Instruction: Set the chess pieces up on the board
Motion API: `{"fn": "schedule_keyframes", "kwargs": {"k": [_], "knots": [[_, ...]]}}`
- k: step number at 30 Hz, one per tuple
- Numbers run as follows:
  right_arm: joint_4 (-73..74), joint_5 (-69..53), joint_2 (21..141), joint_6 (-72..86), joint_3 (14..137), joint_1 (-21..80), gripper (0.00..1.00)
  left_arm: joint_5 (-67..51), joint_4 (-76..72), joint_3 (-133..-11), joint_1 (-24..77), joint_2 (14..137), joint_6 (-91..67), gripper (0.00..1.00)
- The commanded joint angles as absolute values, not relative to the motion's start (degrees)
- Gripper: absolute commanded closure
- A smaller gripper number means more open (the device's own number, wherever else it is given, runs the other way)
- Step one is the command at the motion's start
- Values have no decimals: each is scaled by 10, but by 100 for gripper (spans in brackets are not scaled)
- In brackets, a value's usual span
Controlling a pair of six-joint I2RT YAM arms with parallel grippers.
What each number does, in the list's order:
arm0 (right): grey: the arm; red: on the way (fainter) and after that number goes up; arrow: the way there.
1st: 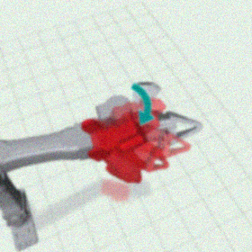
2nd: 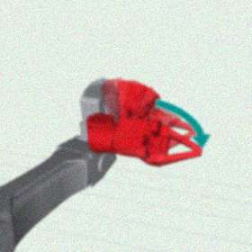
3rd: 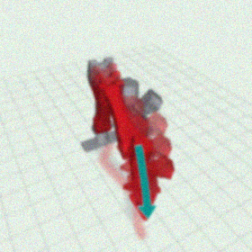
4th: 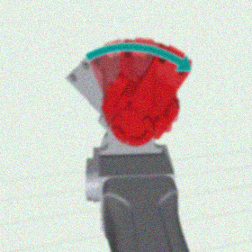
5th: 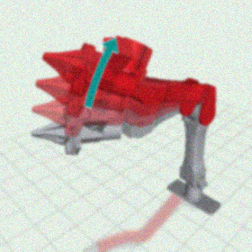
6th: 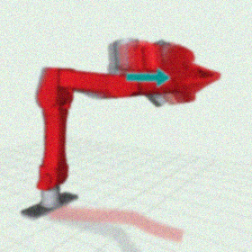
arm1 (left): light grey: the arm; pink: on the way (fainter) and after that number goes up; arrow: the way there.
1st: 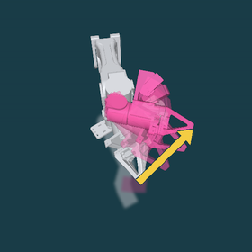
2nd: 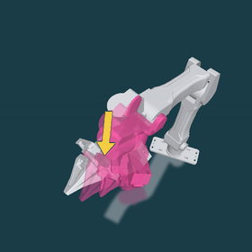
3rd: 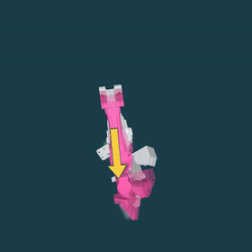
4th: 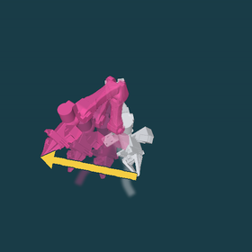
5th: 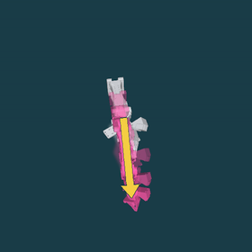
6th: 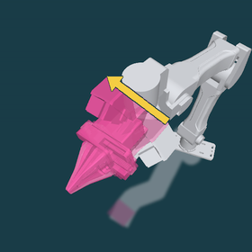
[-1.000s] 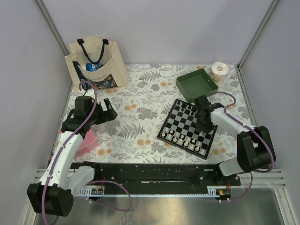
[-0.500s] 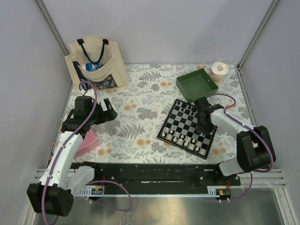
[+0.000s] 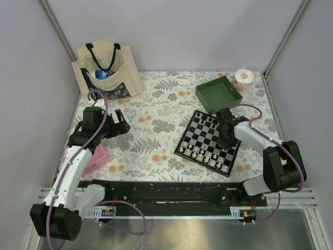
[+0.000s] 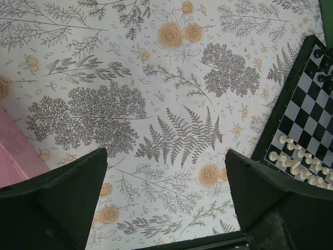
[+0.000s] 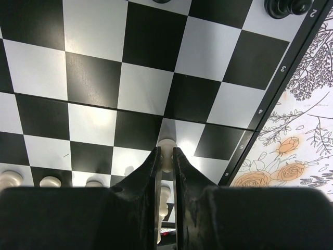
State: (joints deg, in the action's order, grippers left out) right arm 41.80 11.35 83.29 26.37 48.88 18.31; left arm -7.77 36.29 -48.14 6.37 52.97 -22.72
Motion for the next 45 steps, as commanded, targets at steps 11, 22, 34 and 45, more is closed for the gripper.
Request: {"fn": "schedule_keyframes", "kwargs": {"k": [11, 22, 34, 45], "knots": [[459, 104, 732, 320, 454, 180, 89, -88, 336, -480, 60, 519, -224, 1], [487, 88, 675, 366, 403, 180, 88, -93, 334, -481, 60, 517, -224, 1], [500, 89, 676, 376, 390, 181, 88, -95, 333, -480, 60, 514, -224, 1], [504, 105, 699, 375, 404, 180, 85, -98, 333, -480, 59, 514, -224, 1]]}}
